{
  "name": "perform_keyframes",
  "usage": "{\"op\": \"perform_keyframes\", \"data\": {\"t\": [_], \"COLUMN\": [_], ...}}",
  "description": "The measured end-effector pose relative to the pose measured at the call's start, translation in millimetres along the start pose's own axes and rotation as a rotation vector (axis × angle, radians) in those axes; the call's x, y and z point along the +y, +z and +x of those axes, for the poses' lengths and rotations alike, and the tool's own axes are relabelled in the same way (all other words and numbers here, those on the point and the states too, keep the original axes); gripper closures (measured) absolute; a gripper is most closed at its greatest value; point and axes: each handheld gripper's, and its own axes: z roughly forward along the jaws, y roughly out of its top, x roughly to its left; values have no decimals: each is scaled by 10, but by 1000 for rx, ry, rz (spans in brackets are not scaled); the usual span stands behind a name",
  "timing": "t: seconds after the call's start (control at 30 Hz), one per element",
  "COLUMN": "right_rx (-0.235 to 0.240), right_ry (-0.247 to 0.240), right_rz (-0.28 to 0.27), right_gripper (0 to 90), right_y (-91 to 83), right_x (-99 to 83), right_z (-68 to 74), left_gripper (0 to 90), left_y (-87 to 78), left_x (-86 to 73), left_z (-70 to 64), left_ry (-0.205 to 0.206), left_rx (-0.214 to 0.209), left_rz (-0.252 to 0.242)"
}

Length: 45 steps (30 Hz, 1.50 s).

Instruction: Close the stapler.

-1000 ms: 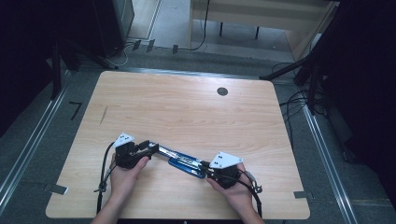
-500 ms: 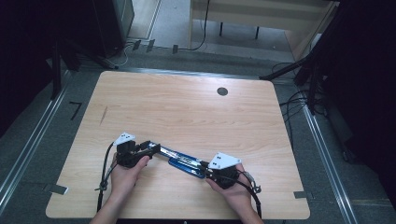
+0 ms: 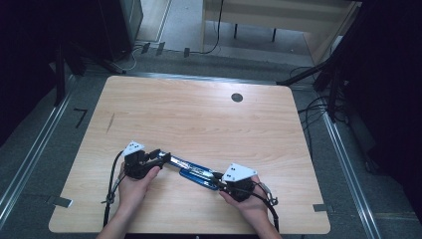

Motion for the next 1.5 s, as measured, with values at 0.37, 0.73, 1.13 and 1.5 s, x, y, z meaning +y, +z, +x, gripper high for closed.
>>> {"op": "perform_keyframes", "data": {"t": [0.37,0.73,1.13,1.5], "right_rx": [5,8,0,12], "right_ry": [-10,-1,-5,18], "right_rz": [9,12,6,3], "right_gripper": [772,768,766,784], "right_y": [14,4,-17,-35], "right_x": [-10,-10,5,7], "right_z": [11,10,11,-23], "left_gripper": [523,560,672,669], "left_y": [-58,-150,-179,-103], "left_x": [31,80,153,113], "left_z": [-68,-178,-529,-598], "left_ry": [42,67,162,171], "left_rx": [14,-2,-109,-92], "left_rz": [-39,-80,-51,-42]}}
